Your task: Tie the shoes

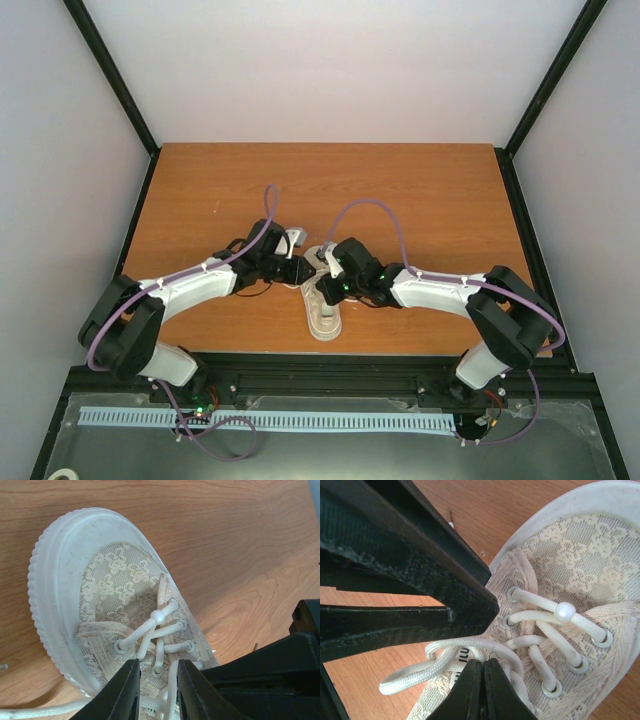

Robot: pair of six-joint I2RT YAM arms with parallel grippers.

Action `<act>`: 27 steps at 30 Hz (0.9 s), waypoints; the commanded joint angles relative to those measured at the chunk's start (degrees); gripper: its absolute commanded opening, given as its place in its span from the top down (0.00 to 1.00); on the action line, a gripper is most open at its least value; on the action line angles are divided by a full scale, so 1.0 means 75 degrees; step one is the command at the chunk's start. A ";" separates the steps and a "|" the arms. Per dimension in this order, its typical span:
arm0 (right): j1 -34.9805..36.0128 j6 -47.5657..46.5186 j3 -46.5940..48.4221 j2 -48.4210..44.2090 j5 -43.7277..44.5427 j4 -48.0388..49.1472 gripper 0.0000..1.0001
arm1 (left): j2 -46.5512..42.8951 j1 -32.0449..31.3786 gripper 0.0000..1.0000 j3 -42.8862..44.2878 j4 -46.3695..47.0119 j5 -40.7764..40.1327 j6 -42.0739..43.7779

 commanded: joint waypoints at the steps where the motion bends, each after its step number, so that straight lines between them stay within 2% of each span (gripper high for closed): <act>1: 0.0026 0.0057 -0.0113 -0.0117 0.0307 0.0186 0.97 | 0.0146 0.0129 0.76 0.0262 -0.0025 0.0335 0.0339; 20: 0.0025 0.0091 -0.0122 -0.0140 0.0296 0.0213 0.97 | 0.0218 0.0132 0.77 -0.0070 0.0023 -0.0506 -0.0219; 27: 0.0022 0.0073 -0.0126 -0.0128 0.0337 0.0179 0.97 | 0.0344 0.0132 0.78 -0.0186 0.0325 0.0196 0.0144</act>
